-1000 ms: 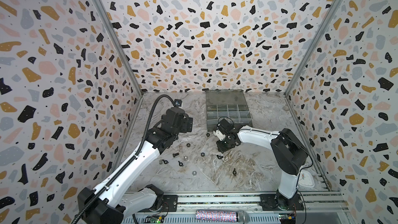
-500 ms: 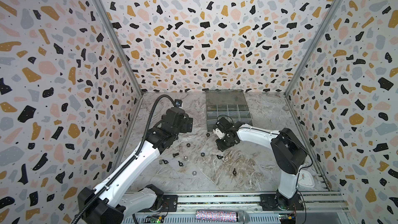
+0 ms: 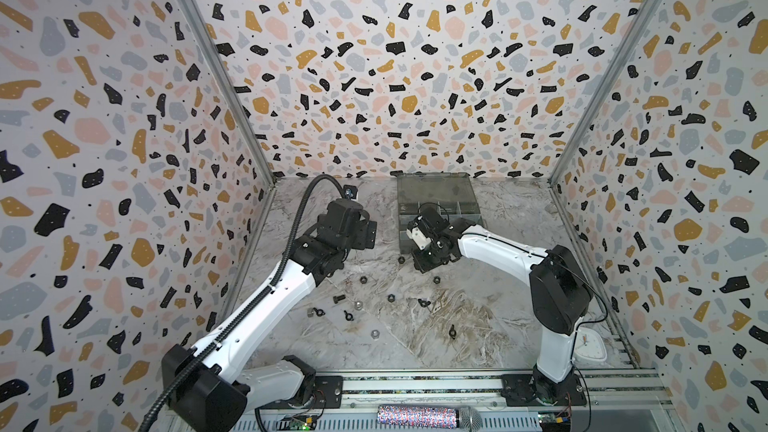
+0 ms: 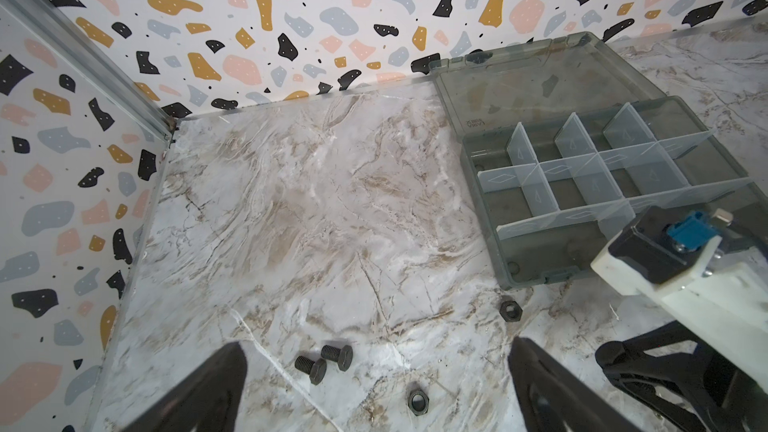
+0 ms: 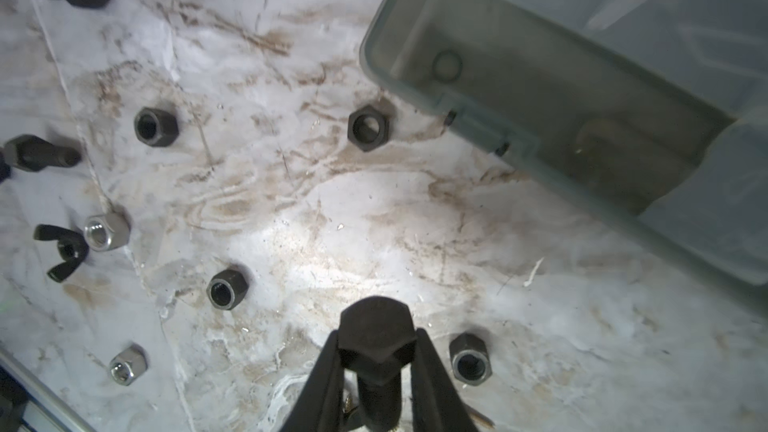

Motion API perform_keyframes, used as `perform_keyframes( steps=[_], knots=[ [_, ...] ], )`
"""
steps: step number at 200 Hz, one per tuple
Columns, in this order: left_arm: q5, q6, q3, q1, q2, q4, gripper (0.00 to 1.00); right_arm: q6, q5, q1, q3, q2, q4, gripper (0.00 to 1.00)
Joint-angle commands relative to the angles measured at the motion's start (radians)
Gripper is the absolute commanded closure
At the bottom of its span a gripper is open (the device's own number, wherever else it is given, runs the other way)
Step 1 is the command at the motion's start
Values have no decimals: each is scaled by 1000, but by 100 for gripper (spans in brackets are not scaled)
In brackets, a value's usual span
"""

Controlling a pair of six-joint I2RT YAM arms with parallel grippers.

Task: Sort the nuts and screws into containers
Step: 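Carry the bolt over a box compartment and open the right gripper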

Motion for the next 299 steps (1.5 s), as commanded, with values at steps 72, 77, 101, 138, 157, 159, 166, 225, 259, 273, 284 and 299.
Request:
perform_keyframes(
  steps=[72,77,101,138,157,159,166,225,259,273,284,299],
  knots=[
    [39,39,152,6,110,54,0,-59,21,-216,245,75,-65,93],
    [42,39,160,6,119,53,0,-61,20,-228,255,82,-64,93],
    [58,42,193,7,152,53,0,-70,28,-290,300,119,-61,93],
    [66,51,225,7,187,46,0,-81,31,-380,367,179,-60,93],
    [71,50,240,7,203,40,0,-85,38,-412,387,205,-62,93],
    [71,50,242,7,205,41,0,-85,38,-416,388,208,-62,93],
    [74,49,245,7,208,39,0,-87,40,-427,390,214,-60,93],
    [96,45,257,8,239,34,0,-97,42,-489,404,252,-57,93],
    [106,43,256,12,251,36,0,-92,35,-488,400,270,-57,93],
    [111,38,253,14,255,36,0,-92,38,-488,395,274,-57,93],
    [111,38,249,14,255,35,0,-93,41,-488,389,275,-53,93],
    [111,37,247,17,256,37,0,-94,41,-488,378,278,-48,93]
  ],
)
